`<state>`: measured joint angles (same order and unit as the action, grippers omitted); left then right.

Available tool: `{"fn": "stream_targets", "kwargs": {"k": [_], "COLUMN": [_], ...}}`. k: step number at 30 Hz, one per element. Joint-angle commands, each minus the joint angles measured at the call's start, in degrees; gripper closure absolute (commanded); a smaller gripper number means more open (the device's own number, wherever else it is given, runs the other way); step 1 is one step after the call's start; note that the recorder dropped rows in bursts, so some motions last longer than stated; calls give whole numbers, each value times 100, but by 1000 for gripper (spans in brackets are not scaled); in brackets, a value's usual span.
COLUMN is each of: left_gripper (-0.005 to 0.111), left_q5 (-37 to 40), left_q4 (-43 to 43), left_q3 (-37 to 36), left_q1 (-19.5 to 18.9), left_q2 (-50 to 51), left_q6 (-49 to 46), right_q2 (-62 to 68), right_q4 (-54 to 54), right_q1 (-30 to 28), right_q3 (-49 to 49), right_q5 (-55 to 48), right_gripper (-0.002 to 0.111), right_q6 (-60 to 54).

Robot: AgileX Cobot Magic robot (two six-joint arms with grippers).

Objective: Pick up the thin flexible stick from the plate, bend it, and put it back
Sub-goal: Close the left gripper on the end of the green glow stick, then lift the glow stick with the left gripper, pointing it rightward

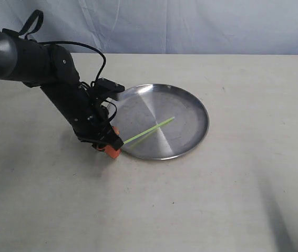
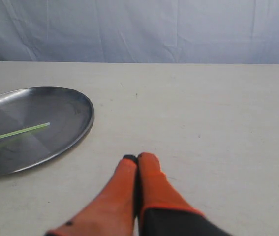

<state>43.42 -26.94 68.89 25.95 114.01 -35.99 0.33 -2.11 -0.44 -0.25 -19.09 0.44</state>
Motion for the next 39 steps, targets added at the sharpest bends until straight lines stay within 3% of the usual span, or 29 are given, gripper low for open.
{"fn": "stream_targets", "kwargs": {"k": [1, 24, 27, 34, 39], "left_gripper": [57, 59, 67, 105, 107], "left_q5": [-149, -314, -277, -63, 77], "left_q4": [-43, -22, -22, -45, -45], "left_q3": [36, 57, 57, 168, 207], "left_q1": [51, 167, 167, 167, 167], "left_q2": [25, 192, 192, 192, 192], "left_q6": [14, 2, 2, 2, 2], "right_q2": [-33, -33, -33, -33, -33], "right_q4": [7, 7, 7, 34, 47], "right_q1": [22, 22, 22, 22, 22], "right_q3": [25, 25, 25, 25, 25], "right_q5": [51, 40, 40, 52, 52], "right_gripper": [108, 108, 108, 108, 108], "right_q6": [-44, -44, -44, -44, -44]}}
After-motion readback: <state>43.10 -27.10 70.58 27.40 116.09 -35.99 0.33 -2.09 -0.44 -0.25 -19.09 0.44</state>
